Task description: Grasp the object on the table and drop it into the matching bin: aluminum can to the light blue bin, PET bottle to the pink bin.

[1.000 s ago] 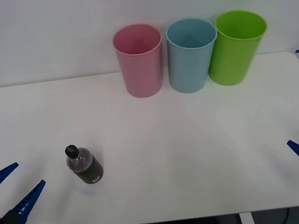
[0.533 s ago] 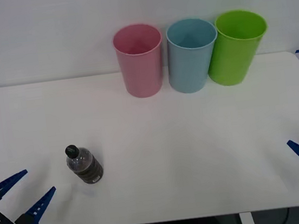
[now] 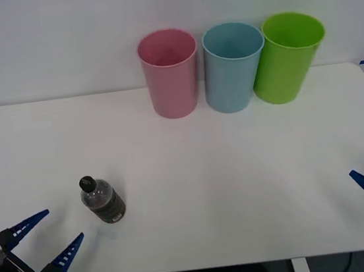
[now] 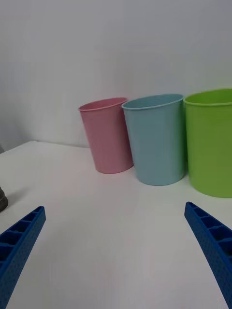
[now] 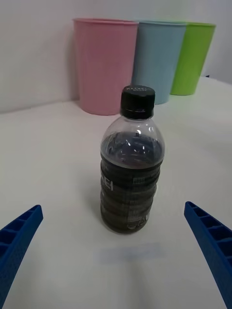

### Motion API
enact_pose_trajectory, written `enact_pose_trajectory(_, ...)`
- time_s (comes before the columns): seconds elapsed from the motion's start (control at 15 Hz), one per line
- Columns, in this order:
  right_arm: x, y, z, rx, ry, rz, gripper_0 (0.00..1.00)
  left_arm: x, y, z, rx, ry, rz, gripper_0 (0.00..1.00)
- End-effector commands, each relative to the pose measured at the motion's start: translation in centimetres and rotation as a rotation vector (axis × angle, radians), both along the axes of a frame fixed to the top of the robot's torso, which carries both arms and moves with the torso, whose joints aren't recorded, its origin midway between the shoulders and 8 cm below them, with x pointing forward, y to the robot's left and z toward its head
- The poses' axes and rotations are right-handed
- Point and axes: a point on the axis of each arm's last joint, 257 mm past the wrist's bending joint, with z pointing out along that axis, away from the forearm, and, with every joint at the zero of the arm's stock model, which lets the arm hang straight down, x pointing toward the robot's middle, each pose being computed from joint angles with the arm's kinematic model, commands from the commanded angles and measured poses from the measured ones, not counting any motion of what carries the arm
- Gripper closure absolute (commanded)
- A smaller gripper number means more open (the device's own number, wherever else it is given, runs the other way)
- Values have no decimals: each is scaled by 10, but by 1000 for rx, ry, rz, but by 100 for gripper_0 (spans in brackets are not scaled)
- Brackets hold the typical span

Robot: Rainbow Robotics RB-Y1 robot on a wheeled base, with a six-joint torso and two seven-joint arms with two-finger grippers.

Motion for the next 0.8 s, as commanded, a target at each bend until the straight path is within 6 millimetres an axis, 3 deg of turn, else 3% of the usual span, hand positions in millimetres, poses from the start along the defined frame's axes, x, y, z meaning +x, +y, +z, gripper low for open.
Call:
enact_pose_trajectory(0.07,0,0,0,0,0,0,0,5,-9,-2,-34,-6,22,0)
enact_pose_trajectory(0.8,0,0,0,0,0,0,0,47,-35,-22,-86,2,21,0)
